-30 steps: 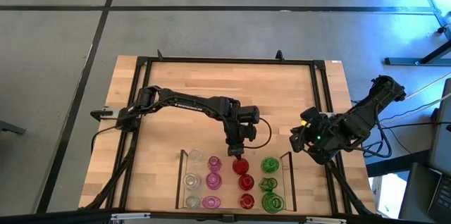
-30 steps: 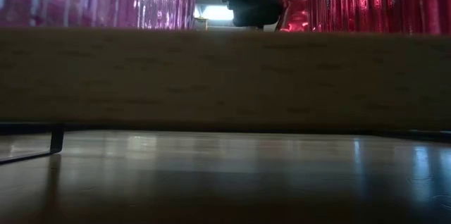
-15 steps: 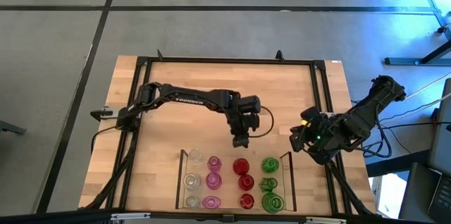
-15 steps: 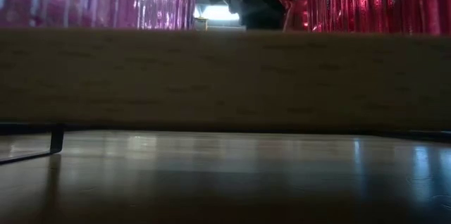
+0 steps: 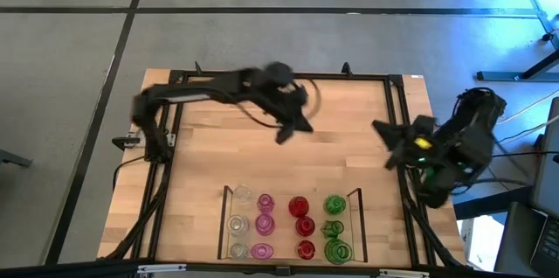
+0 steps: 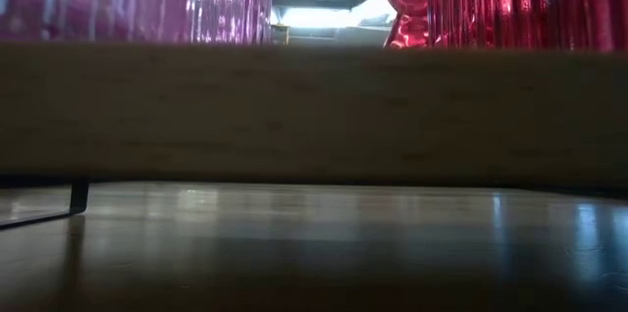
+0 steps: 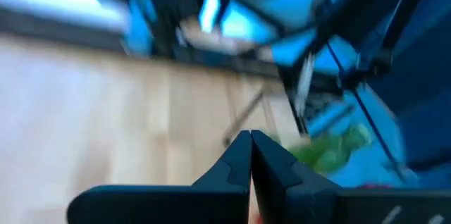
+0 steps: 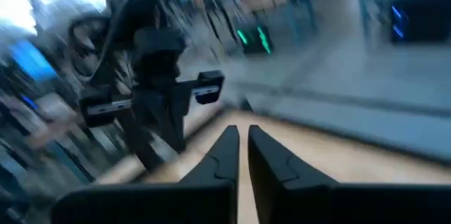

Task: Sort vases onto shelf
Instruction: Return to Home Position

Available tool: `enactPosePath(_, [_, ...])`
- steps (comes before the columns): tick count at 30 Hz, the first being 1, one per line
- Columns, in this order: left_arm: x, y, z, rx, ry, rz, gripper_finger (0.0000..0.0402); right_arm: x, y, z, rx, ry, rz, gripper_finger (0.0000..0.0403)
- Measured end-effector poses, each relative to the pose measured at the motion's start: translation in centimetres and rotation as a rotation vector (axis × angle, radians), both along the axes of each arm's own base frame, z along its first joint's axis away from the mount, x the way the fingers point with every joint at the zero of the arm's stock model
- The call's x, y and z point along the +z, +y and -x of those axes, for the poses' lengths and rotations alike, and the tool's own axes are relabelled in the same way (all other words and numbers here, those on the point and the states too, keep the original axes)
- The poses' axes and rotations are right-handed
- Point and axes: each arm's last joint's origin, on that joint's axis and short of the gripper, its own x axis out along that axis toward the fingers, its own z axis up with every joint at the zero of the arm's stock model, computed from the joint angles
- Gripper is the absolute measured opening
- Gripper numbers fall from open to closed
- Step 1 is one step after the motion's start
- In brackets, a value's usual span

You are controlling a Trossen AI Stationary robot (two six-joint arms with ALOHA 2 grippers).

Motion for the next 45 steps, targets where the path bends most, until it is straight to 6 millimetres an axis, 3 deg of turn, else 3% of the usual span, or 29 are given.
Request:
enactPosePath(4, [4.3, -0.3, 5.0, 0.086, -0.180, -0.073, 0.0001, 0.2, -1.3, 2.7, 0.041, -0.138, 0.018, 0.0003])
enactPosePath(7, [4.7, -0.8, 9.0, 0.153, -0.286, -0.043, 0.0001, -1.1, -2.8, 3.6, 0.036, -0.140, 0.017, 0.0005])
enactPosePath(15, [-0.6, -1.9, 19.3, 0.403, -0.517, 0.057, 0.0000, -6.7, -4.9, 3.8, -0.085, -0.197, -0.019, 0.0001])
enactPosePath(20, [-3.8, -2.4, 23.3, 0.466, -0.724, 0.143, 0.0000, -9.5, -5.6, 4.5, -0.089, -0.275, -0.021, 0.0000])
enactPosePath(25, [-7.1, -2.4, 24.7, 0.550, -0.719, 0.168, 0.0000, -12.8, -6.5, 4.8, -0.138, -0.361, -0.127, 0.0000])
enactPosePath(32, [-10.6, -2.3, 24.5, 0.583, -0.619, 0.208, 0.0000, -17.3, -7.6, 5.1, -0.212, -0.405, -0.197, 0.0000])
enactPosePath(35, [-12.0, -2.3, 24.5, 0.597, -0.575, 0.246, 0.0000, -18.6, -7.4, 5.4, -0.165, -0.308, -0.242, 0.0000])
enactPosePath(39, [-13.3, -2.3, 24.5, 0.604, -0.553, 0.304, 0.0000, -19.9, -7.3, 5.6, -0.124, -0.187, -0.271, 0.0000])
enactPosePath(45, [-14.3, -2.3, 24.5, 0.631, -0.493, 0.256, 0.0000, -19.8, -7.5, 5.4, -0.164, -0.256, -0.186, 0.0000])
